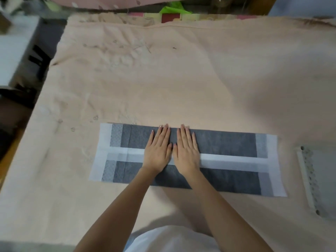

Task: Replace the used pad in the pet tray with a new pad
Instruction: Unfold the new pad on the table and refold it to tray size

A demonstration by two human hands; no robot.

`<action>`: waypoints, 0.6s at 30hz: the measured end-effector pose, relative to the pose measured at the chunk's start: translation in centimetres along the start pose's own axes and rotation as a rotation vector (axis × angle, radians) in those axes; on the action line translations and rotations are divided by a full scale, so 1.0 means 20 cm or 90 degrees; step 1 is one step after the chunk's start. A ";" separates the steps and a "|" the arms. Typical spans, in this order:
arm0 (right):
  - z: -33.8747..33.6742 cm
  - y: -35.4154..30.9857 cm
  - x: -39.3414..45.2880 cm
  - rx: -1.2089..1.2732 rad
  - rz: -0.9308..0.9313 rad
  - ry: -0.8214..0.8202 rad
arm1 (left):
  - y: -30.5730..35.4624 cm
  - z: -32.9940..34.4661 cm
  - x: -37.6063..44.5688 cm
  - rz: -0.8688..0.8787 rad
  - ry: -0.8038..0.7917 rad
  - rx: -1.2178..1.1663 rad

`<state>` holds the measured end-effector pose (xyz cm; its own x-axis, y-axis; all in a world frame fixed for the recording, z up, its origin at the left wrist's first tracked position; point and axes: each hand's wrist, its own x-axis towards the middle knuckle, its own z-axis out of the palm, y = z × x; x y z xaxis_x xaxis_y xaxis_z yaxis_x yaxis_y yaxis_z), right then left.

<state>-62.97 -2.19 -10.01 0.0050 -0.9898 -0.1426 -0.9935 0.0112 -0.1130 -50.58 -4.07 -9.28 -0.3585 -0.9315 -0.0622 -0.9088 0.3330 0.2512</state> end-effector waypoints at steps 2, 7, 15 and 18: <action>0.00 0.00 0.00 -0.013 -0.003 0.010 | -0.01 -0.01 0.00 0.006 -0.006 -0.008; -0.01 0.00 -0.01 0.000 -0.013 0.031 | -0.12 -0.04 -0.02 0.078 -0.011 -0.014; -0.04 -0.02 -0.02 0.047 -0.017 0.042 | -0.48 -0.09 -0.07 -0.064 0.003 -0.005; -0.04 -0.02 -0.02 0.048 -0.013 0.045 | -0.63 -0.12 -0.10 -0.112 0.007 0.009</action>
<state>-62.58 -1.82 -9.06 0.0150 -0.9974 -0.0699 -0.9819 -0.0016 -0.1892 -37.96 -6.81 -10.02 -0.1910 -0.9771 -0.0933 -0.9604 0.1664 0.2237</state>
